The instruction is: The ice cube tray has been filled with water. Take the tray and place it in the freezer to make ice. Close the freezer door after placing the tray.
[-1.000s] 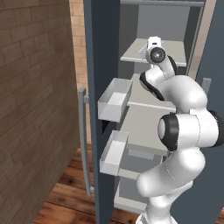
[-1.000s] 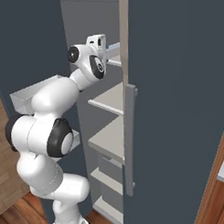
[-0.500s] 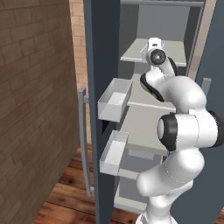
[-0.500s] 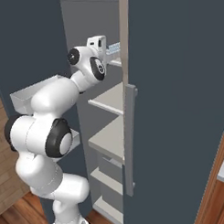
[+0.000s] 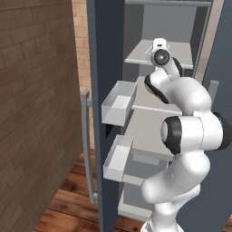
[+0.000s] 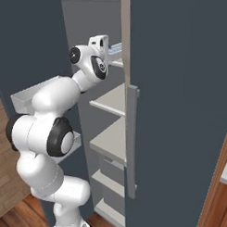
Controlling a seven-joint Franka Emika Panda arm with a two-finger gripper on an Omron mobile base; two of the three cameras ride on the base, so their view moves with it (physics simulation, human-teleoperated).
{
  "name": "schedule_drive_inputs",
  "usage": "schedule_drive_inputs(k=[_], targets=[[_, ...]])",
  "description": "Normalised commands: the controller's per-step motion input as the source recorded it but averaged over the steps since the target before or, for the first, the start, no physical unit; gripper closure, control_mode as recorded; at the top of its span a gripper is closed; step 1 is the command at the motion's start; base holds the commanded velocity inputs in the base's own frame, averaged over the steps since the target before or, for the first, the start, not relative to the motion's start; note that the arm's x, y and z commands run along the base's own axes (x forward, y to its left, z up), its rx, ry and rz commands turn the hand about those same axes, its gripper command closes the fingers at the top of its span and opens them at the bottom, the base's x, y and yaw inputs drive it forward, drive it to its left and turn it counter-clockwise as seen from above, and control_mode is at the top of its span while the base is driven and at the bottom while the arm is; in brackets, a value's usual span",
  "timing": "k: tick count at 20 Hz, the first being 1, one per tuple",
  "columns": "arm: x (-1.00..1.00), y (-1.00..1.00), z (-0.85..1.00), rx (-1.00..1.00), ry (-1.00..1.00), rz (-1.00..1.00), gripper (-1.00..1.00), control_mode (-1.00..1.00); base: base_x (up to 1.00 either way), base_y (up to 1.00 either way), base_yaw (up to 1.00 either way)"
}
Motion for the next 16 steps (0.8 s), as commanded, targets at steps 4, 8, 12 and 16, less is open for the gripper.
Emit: schedule_drive_inputs(k=[4,8,12,16], targets=[[0.31,-0.16,-0.22,0.00,-0.37,0.00,-1.00,-1.00,0.00,0.00,0.00],[0.31,-0.24,-0.25,0.00,-0.42,0.00,-1.00,-1.00,0.00,0.00,0.00],[0.43,-0.22,-0.17,0.00,-0.30,0.00,-1.00,-1.00,0.00,0.00,0.00],[-0.02,0.06,0.10,0.00,-0.26,0.00,-1.00,-1.00,0.00,0.00,0.00]])
